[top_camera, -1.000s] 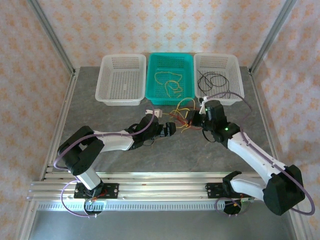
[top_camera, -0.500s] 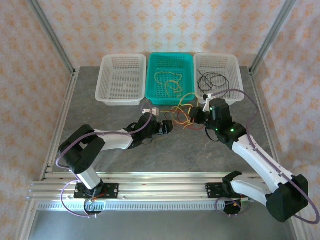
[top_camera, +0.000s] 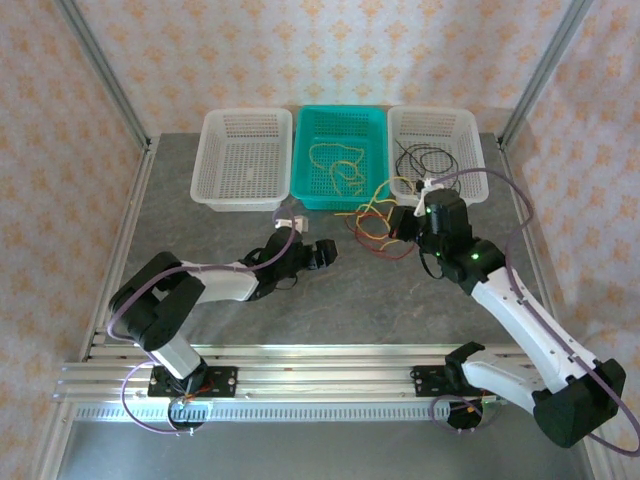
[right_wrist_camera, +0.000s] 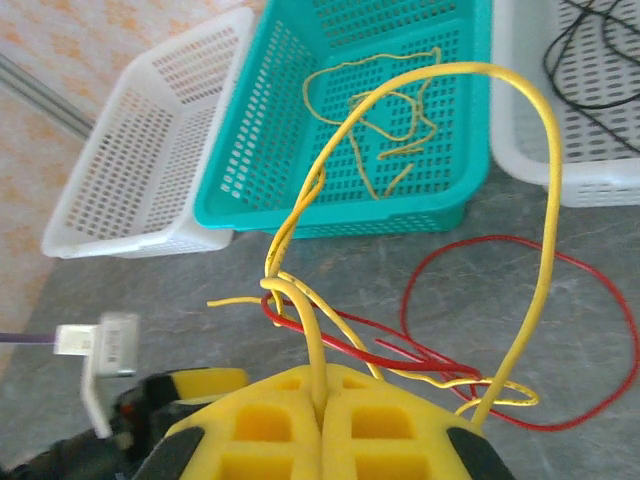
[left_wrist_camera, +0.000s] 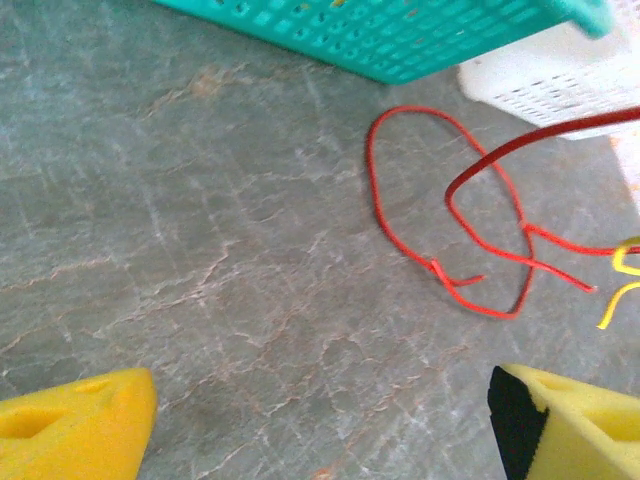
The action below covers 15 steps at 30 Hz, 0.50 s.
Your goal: Untangle the cables
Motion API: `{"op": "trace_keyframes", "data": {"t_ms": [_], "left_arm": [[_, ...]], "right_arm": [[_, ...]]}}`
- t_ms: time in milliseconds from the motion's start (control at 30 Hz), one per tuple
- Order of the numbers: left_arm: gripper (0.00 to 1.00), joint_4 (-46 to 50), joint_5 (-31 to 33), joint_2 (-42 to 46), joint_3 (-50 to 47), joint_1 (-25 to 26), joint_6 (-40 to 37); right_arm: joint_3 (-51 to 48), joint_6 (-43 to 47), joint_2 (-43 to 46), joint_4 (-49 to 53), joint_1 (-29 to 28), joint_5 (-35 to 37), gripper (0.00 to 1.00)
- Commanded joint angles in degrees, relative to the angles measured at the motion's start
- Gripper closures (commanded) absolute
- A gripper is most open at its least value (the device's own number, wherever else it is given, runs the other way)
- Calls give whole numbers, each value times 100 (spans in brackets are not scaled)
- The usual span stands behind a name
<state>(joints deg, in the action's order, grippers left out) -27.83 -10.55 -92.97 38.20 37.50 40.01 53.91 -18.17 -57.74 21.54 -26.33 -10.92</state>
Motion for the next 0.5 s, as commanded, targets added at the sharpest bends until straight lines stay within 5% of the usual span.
{"op": "trace_keyframes", "data": {"t_ms": [0, 233, 467], "left_arm": [[14, -415, -215, 338, -97, -82, -299], [15, -204, -224, 1223, -130, -306, -783], [26, 346, -1237, 1670, 329, -717, -1371]], "right_arm": [[256, 396, -56, 377, -39, 316, 100], [190, 991, -136, 284, -39, -258, 100], [-176, 1513, 43, -416, -39, -684, 100]]}}
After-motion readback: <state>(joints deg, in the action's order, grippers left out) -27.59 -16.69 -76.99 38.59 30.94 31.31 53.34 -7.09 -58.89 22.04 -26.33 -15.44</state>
